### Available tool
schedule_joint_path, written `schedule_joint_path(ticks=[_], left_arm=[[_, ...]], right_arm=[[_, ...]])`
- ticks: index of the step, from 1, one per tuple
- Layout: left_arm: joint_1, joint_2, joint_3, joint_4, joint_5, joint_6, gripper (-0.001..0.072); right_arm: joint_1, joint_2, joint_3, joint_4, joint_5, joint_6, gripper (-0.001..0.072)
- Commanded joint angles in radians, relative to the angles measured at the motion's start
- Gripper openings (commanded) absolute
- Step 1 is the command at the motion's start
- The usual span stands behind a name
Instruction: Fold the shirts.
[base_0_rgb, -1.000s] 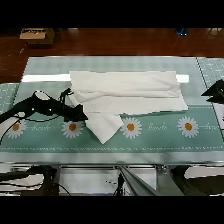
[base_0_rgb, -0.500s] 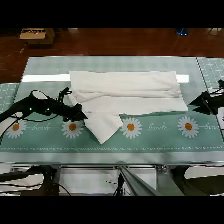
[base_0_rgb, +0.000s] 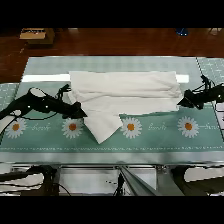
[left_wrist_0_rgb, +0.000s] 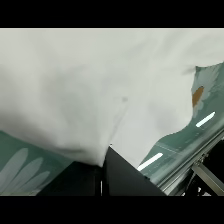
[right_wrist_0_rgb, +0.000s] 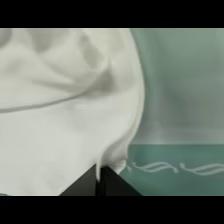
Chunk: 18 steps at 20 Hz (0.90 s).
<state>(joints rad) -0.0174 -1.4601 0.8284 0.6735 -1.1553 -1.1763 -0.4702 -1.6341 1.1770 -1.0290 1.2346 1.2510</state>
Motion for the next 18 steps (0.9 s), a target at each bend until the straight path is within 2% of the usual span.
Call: schedule_joint_path(ticks=[1,3,5,7,10,12,18], left_arm=[[0.031,0.019,0.109,-0.003,-0.07,0.025,0.0019],[0.06,0.041,0.218,-0.003,-0.08,0.024,0.0019],[0.086,0.043,0.336,-0.003,-0.074,0.024,0.0018],[0.097,0.035,0.421,-0.003,-0.014,0.02,0.0018],[0.098,-0.018,0.503,-0.004,0.092,-0.021,0.0019],[0.098,-0.101,0.557,-0.005,0.078,-0.053,0.0019],[0.127,-0.295,0.739,-0.068,0.058,-0.058,0.0018]], right_arm=[[0.018,0.049,0.06,0.002,0.002,-0.029,0.0037],[0.019,0.09,0.115,0.043,-0.031,-0.039,0.0036],[0.024,0.111,0.153,0.169,-0.089,-0.046,0.0035],[0.062,0.11,0.166,0.262,-0.182,-0.053,0.0035],[0.172,0.1,0.166,0.243,-0.397,-0.052,0.0035],[0.232,0.068,0.166,0.244,-0.52,-0.047,0.0035],[0.28,0.0,0.166,0.243,-0.724,-0.002,0.0035]])
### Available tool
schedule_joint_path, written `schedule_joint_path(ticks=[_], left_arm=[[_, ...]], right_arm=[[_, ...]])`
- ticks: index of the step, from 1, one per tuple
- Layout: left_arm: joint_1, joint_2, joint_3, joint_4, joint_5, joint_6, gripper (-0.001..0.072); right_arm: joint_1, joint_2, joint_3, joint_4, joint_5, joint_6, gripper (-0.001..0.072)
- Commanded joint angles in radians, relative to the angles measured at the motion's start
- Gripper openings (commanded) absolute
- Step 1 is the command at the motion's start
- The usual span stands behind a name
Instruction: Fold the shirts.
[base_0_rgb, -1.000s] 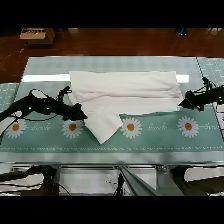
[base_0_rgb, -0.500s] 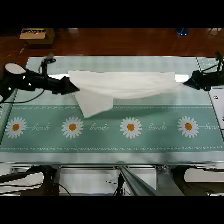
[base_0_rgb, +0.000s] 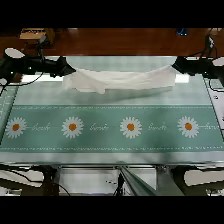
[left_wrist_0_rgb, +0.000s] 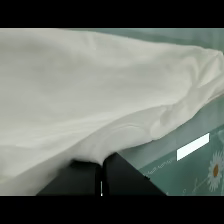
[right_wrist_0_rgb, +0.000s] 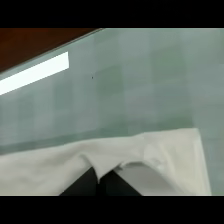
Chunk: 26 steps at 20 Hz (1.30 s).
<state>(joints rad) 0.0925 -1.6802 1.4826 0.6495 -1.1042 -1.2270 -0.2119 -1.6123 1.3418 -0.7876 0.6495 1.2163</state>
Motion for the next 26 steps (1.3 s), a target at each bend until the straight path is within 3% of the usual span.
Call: schedule_joint_path(ticks=[1,3,11,12,13,14,15,16,19,22,24,26], left_arm=[[0.029,-0.09,0.109,-0.06,0.025,-0.008,0.0018],[0.046,-0.11,0.128,-0.064,0.079,-0.009,0.0019],[0.024,-0.27,0.128,-0.067,0.089,-0.008,0.0036],[0.028,-0.273,0.127,-0.066,0.103,-0.008,0.0137],[0.038,-0.27,0.129,-0.068,0.121,-0.008,0.0286],[0.053,-0.267,0.141,-0.067,0.126,-0.008,0.0442],[0.074,-0.261,0.158,-0.067,0.124,-0.008,0.0533],[0.095,-0.252,0.172,-0.067,0.123,-0.008,0.0543],[0.157,-0.218,0.206,-0.067,0.076,-0.008,0.0543],[0.179,-0.195,0.212,-0.066,-0.024,-0.006,0.0542],[0.174,-0.193,0.212,-0.066,-0.087,-0.004,0.0542],[0.161,-0.193,0.212,-0.066,-0.132,-0.003,0.0541]], right_arm=[[0.022,-0.022,0.002,0.003,-0.174,0.05,0.0035],[0.022,-0.029,0.001,0.002,-0.194,0.063,0.0035],[0.088,-0.126,0.001,0.0,-0.19,0.065,0.0037],[0.091,-0.128,0.001,0.001,-0.212,0.065,0.0038],[0.09,-0.125,0.002,0.002,-0.236,0.065,0.004],[0.085,-0.116,0.002,0.001,-0.254,0.064,0.0104],[0.077,-0.102,0.001,-0.002,-0.269,0.059,0.0281],[0.063,-0.082,0.002,-0.013,-0.273,0.043,0.0438],[-0.001,-0.021,0.001,-0.14,-0.222,0.034,0.0446],[-0.081,-0.016,0.001,-0.283,-0.06,0.176,0.0451],[-0.133,-0.048,0.001,-0.278,0.05,0.263,0.0592],[-0.179,-0.099,0.001,-0.168,0.159,0.265,0.0592]])
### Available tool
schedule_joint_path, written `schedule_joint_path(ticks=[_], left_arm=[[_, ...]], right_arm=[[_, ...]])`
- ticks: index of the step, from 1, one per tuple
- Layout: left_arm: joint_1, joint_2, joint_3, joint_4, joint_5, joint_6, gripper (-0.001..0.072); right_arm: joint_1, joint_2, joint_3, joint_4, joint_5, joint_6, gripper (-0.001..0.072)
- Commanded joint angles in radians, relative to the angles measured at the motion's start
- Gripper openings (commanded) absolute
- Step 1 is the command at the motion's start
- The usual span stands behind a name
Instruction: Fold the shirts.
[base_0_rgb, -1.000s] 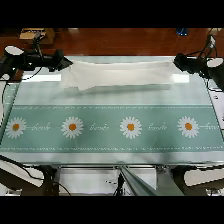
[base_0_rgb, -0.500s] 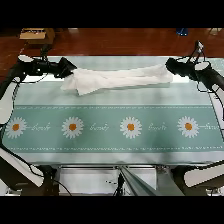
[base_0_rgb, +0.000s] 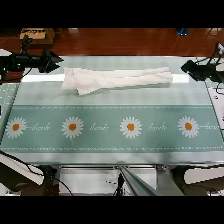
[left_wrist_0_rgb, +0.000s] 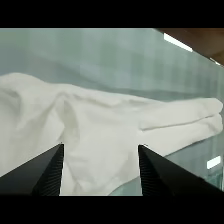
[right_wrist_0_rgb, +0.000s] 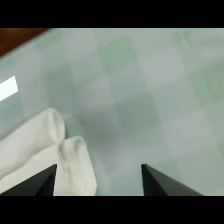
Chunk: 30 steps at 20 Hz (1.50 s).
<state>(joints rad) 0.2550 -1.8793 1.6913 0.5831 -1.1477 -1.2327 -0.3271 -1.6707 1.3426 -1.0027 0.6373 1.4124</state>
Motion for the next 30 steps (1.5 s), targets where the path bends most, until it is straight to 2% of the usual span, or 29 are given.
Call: schedule_joint_path(ticks=[1,4,8,12,13,14,15,16,17,18,19,20,24,27,30], left_arm=[[-0.011,0.006,0.004,0.0,-0.105,0.004,0.0541],[-0.042,0.006,0.004,0.0,-0.14,0.018,0.0539],[-0.089,0.007,0.004,0.0,-0.148,0.024,0.0538],[-0.123,0.008,0.004,-0.001,-0.147,0.044,0.0536],[-0.13,0.008,0.004,-0.001,-0.147,0.047,0.0536],[-0.137,0.008,0.004,-0.001,-0.147,0.051,0.0531],[-0.142,0.008,0.004,-0.001,-0.147,0.051,0.0513],[-0.145,0.008,0.004,-0.001,-0.148,0.051,0.0511],[-0.146,0.008,0.004,-0.001,-0.148,0.051,0.0472],[-0.146,0.008,0.004,-0.001,-0.154,0.05,0.0352],[-0.147,0.008,0.004,-0.001,-0.174,0.05,0.011],[-0.15,0.008,0.004,-0.001,-0.196,0.051,0.0019],[-0.204,0.008,0.003,-0.072,-0.218,0.024,0.0018],[-0.299,0.008,0.003,-0.172,-0.149,0.023,0.0019],[-0.407,0.008,0.003,-0.183,-0.074,-0.003,0.0019]], right_arm=[[-0.077,-0.068,0.0,0.11,0.204,0.049,0.0592],[-0.059,-0.129,0.0,0.28,0.198,-0.03,0.0592],[0.028,-0.168,0.0,0.415,0.082,-0.077,0.059],[0.119,-0.181,0.001,0.462,-0.045,-0.052,0.0571],[0.137,-0.184,0.001,0.462,-0.065,-0.042,0.0545],[0.153,-0.188,0.001,0.463,-0.077,-0.04,0.0418],[0.164,-0.189,0.001,0.461,-0.095,-0.045,0.0196],[0.172,-0.185,0.001,0.464,-0.107,-0.047,0.0039],[0.174,-0.175,0.004,0.46,-0.109,-0.058,0.0037],[0.174,-0.158,0.007,0.457,-0.097,-0.083,0.0037],[0.173,-0.13,0.007,0.436,-0.078,-0.1,0.0037],[0.17,-0.093,0.007,0.381,-0.052,-0.098,0.0037],[0.157,0.067,0.007,0.153,0.071,-0.026,0.0037],[0.156,0.172,0.007,0.026,0.169,0.024,0.0037],[0.156,0.269,0.007,-0.047,0.27,0.058,0.0037]])
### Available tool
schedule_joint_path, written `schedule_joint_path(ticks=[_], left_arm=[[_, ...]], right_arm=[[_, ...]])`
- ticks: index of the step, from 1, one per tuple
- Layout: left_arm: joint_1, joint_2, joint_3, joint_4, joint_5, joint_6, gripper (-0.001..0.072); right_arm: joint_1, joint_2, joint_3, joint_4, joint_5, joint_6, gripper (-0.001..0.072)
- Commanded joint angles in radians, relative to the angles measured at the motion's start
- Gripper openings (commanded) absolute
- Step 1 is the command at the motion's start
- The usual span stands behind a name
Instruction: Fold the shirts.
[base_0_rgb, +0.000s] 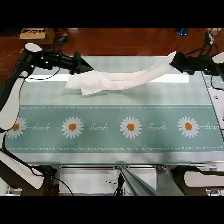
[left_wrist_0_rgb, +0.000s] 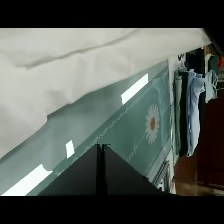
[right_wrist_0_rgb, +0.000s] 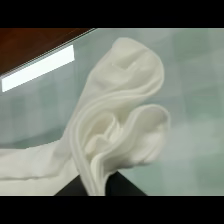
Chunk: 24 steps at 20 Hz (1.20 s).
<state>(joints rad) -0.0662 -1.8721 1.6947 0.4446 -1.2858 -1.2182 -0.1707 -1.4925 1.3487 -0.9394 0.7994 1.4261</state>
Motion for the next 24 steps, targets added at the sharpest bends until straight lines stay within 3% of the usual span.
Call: schedule_joint_path(ticks=[1,15,19,22,24], left_arm=[[-0.121,0.0,0.0,-0.045,0.076,-0.027,0.0019],[-0.55,-0.095,0.0,-0.046,0.251,-0.1,0.0019],[-0.686,-0.156,0.0,-0.077,0.474,-0.214,0.0018],[-0.785,-0.197,0.0,-0.229,0.608,-0.211,0.0018],[-0.813,-0.198,0.0,-0.236,0.608,-0.188,0.0017]], right_arm=[[-0.001,0.127,0.001,-0.129,0.136,0.055,0.0037],[-0.001,0.452,0.001,-0.252,0.355,0.129,0.0037],[0.0,0.498,0.001,-0.237,0.415,0.143,0.0037],[0.0,0.543,0.001,-0.251,0.444,0.143,0.0037],[-0.001,0.563,0.001,-0.275,0.445,0.145,0.0037]])
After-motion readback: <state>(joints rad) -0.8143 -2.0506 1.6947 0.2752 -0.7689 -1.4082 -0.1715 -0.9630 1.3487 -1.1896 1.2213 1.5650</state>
